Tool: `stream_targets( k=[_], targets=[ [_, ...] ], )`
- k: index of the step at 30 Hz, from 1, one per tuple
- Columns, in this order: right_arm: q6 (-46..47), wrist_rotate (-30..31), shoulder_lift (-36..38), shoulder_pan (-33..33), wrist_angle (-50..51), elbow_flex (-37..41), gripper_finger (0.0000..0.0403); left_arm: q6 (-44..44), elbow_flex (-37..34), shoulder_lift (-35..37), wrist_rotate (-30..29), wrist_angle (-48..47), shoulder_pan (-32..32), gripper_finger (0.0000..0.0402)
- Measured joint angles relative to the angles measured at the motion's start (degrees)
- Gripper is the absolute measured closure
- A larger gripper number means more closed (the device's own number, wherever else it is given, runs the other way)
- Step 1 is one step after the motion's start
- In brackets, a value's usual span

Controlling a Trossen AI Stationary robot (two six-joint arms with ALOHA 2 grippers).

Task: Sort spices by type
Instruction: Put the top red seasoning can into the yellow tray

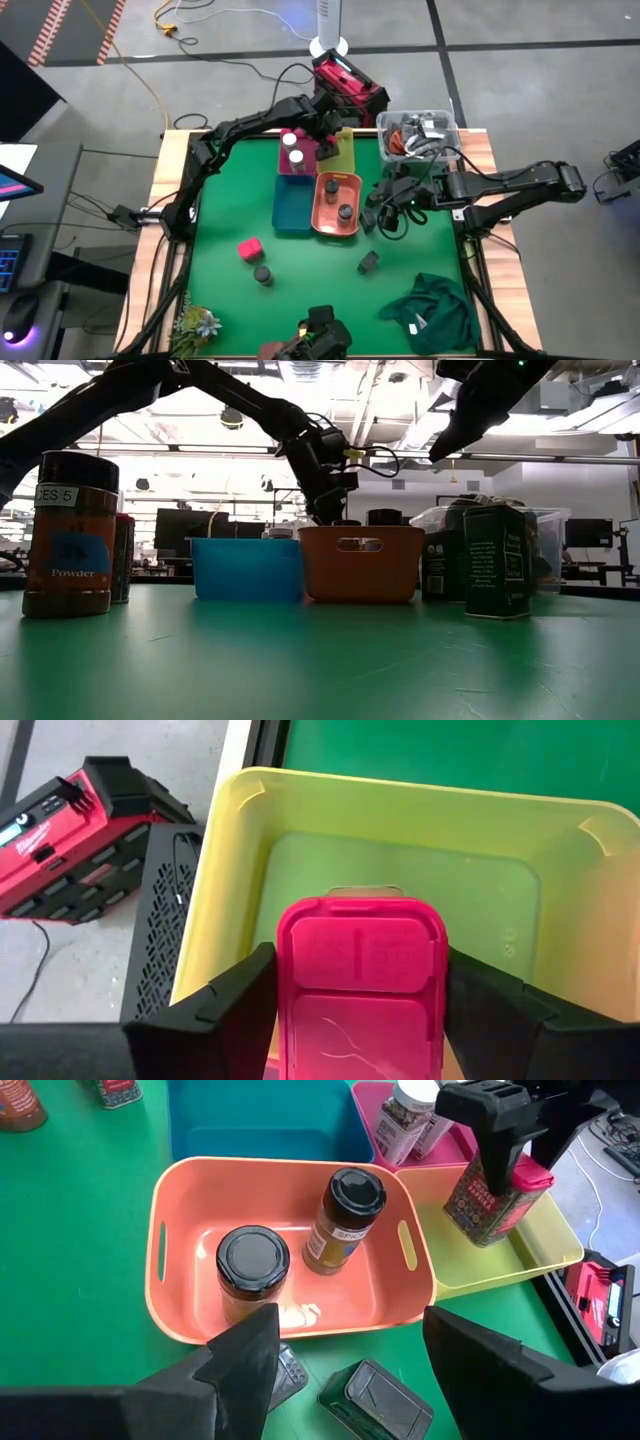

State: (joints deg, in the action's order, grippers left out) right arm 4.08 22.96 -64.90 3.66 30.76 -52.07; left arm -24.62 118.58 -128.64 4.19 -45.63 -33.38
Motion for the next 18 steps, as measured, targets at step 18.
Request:
stream_targets(
  k=[18],
  targets=[
    [-0.2,0.0,0.0,0.0,0.0,0.0,0.0127,0.4,0.0,0.0,-1.5,3.0,0.4,0.016]
  ],
)
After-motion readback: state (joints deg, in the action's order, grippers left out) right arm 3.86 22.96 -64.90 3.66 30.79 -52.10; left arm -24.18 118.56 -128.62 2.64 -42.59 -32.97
